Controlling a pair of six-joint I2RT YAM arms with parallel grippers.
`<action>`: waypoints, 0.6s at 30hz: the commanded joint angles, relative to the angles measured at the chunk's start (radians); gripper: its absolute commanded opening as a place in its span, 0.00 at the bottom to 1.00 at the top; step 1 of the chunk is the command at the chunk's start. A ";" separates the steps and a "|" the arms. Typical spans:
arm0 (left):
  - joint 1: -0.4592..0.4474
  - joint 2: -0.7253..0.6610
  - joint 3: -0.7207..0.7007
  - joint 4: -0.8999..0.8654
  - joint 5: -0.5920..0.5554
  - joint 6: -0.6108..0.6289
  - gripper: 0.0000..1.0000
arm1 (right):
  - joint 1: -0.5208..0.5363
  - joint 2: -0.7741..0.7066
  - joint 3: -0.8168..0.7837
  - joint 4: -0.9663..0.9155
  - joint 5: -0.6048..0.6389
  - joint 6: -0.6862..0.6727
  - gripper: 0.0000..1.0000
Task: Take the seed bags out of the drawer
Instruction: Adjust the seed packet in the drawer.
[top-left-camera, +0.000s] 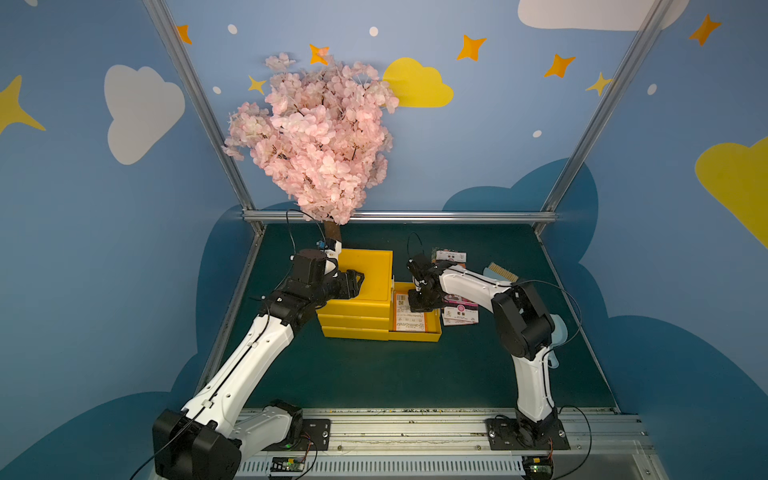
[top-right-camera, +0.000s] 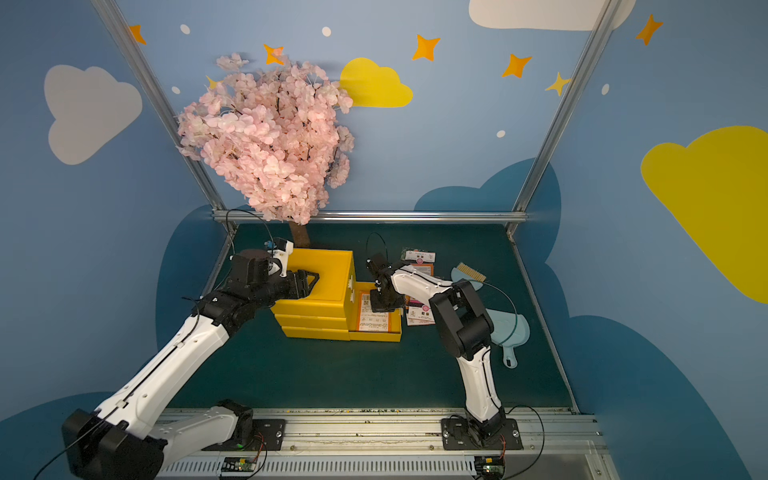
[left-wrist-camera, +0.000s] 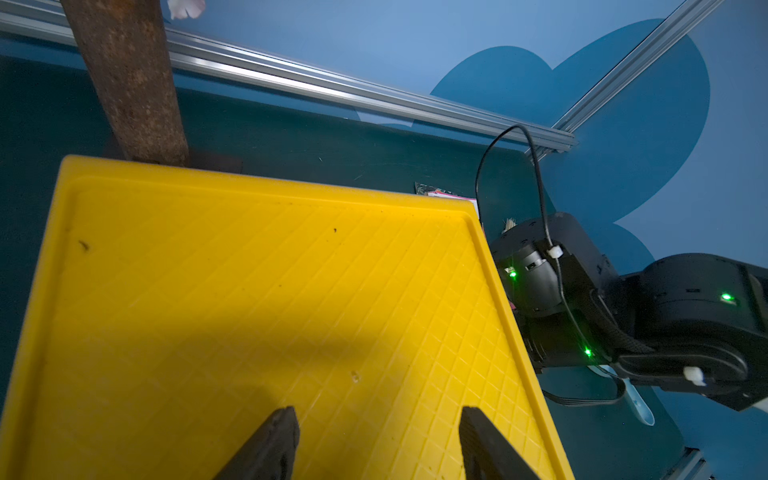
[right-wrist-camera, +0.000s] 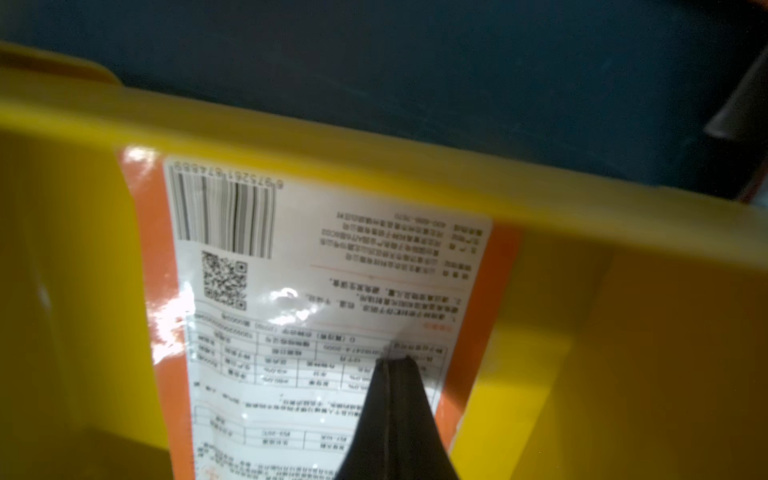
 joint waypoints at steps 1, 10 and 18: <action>-0.002 0.070 -0.079 -0.259 0.030 -0.026 0.67 | 0.018 0.035 0.035 -0.012 -0.020 -0.003 0.00; -0.003 0.076 -0.081 -0.258 0.030 -0.026 0.67 | 0.020 0.026 0.009 0.145 -0.266 0.076 0.00; -0.002 0.070 -0.081 -0.261 0.027 -0.026 0.67 | -0.013 -0.086 -0.051 0.138 -0.238 0.080 0.05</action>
